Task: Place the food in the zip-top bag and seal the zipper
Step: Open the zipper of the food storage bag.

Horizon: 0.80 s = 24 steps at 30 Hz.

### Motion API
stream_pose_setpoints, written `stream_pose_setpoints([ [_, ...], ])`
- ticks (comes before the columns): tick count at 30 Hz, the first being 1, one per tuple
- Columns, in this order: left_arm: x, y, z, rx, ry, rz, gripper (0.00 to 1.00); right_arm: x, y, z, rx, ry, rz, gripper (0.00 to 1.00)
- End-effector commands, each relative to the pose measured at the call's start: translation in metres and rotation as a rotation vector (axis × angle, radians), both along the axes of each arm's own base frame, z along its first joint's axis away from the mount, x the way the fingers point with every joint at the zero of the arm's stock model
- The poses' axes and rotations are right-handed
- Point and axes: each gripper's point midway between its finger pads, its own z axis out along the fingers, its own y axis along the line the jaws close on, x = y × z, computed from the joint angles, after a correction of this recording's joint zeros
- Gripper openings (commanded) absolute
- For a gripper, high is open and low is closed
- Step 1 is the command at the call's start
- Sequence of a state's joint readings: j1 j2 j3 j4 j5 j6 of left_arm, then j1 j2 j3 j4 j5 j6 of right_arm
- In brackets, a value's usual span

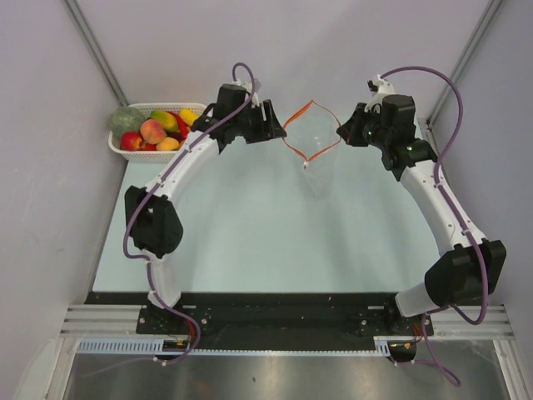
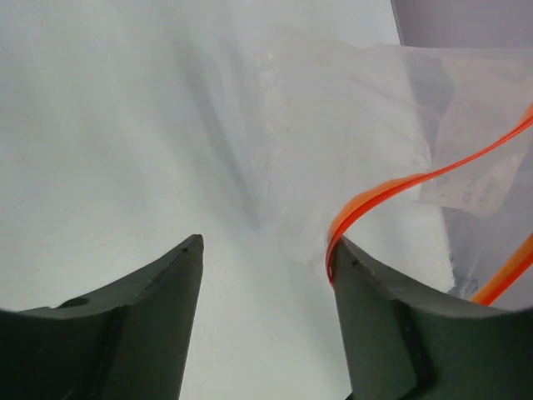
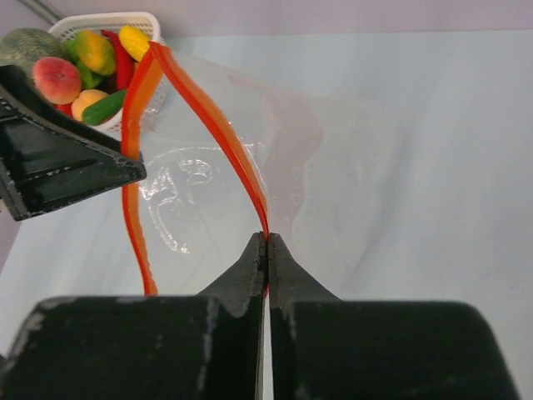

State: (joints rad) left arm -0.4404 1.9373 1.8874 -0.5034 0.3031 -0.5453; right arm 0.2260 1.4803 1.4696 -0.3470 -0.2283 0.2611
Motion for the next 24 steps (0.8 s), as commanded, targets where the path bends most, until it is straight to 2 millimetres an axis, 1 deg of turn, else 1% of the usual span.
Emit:
stream_pose_setpoints([
  [1, -0.013, 0.007, 0.055, 0.018, -0.188, -0.155, 0.78, -0.019, 0.013, 0.018, 0.055, -0.005, 0.060, 0.00],
  [2, -0.008, 0.019, 0.058, 0.025, -0.207, -0.144, 0.85, -0.019, 0.013, 0.014, 0.052, 0.011, 0.050, 0.00],
  [3, -0.007, 0.025, 0.059, 0.028, -0.213, -0.148, 0.91, -0.021, 0.017, 0.010, 0.047, 0.021, 0.052, 0.00],
  [4, -0.007, 0.035, 0.067, 0.037, -0.243, -0.147, 0.99, -0.021, 0.020, 0.008, 0.039, 0.027, 0.051, 0.00],
  [5, 0.002, 0.057, 0.068, 0.042, -0.252, -0.113, 1.00, -0.020, 0.018, 0.004, 0.027, 0.035, 0.029, 0.00],
  [6, 0.003, 0.069, 0.066, 0.037, -0.248, -0.107, 1.00, -0.018, 0.021, -0.003, 0.022, 0.048, 0.029, 0.00],
  [7, 0.006, 0.079, 0.068, 0.025, -0.258, -0.109, 1.00, -0.019, 0.028, -0.007, 0.021, 0.059, 0.041, 0.00],
  [8, 0.015, 0.107, 0.069, 0.035, -0.260, -0.057, 1.00, -0.017, 0.032, -0.011, 0.023, 0.064, 0.042, 0.00],
  [9, 0.019, 0.121, 0.071, 0.047, -0.265, -0.038, 1.00, -0.013, 0.038, -0.023, 0.021, 0.089, 0.047, 0.00],
  [10, 0.023, 0.134, 0.069, 0.068, -0.272, -0.029, 1.00, -0.012, 0.046, -0.025, 0.028, 0.095, 0.059, 0.00],
  [11, 0.031, 0.161, 0.069, 0.092, -0.274, 0.026, 1.00, -0.009, 0.050, -0.029, 0.029, 0.101, 0.062, 0.00],
  [12, 0.035, 0.176, 0.073, 0.104, -0.288, 0.048, 1.00, -0.006, 0.055, -0.034, 0.029, 0.113, 0.066, 0.00],
  [13, 0.038, 0.189, 0.073, 0.110, -0.292, 0.063, 1.00, 0.000, 0.060, -0.048, 0.026, 0.144, 0.070, 0.00],
  [14, 0.044, 0.223, 0.075, 0.110, -0.293, 0.118, 1.00, 0.002, 0.068, -0.045, 0.040, 0.145, 0.086, 0.00],
  [15, 0.049, 0.239, 0.078, 0.113, -0.300, 0.146, 1.00, 0.004, 0.072, -0.047, 0.043, 0.152, 0.090, 0.00],
  [16, 0.053, 0.256, 0.079, 0.116, -0.300, 0.181, 1.00, 0.008, 0.078, -0.057, 0.041, 0.175, 0.094, 0.00],
  [17, 0.057, 0.289, 0.080, 0.136, -0.303, 0.256, 1.00, 0.011, 0.082, -0.053, 0.051, 0.168, 0.095, 0.00],
  [19, 0.062, 0.321, 0.079, 0.166, -0.302, 0.336, 1.00, 0.016, 0.088, -0.062, 0.055, 0.186, 0.095, 0.00],
  [20, 0.064, 0.351, 0.075, 0.202, -0.292, 0.417, 1.00, 0.018, 0.093, -0.062, 0.064, 0.184, 0.096, 0.00],
  [21, 0.066, 0.366, 0.069, 0.211, -0.270, 0.471, 1.00, 0.019, 0.096, -0.064, 0.065, 0.184, 0.096, 0.00],
  [22, 0.066, 0.387, 0.065, 0.227, -0.261, 0.523, 1.00, 0.021, 0.098, -0.063, 0.072, 0.176, 0.098, 0.00],
  [23, 0.067, 0.398, 0.063, 0.233, -0.258, 0.545, 0.99, 0.023, 0.103, -0.072, 0.072, 0.192, 0.104, 0.00],
  [24, 0.070, 0.410, 0.061, 0.247, -0.256, 0.588, 1.00, 0.023, 0.107, -0.075, 0.072, 0.195, 0.108, 0.00],
])
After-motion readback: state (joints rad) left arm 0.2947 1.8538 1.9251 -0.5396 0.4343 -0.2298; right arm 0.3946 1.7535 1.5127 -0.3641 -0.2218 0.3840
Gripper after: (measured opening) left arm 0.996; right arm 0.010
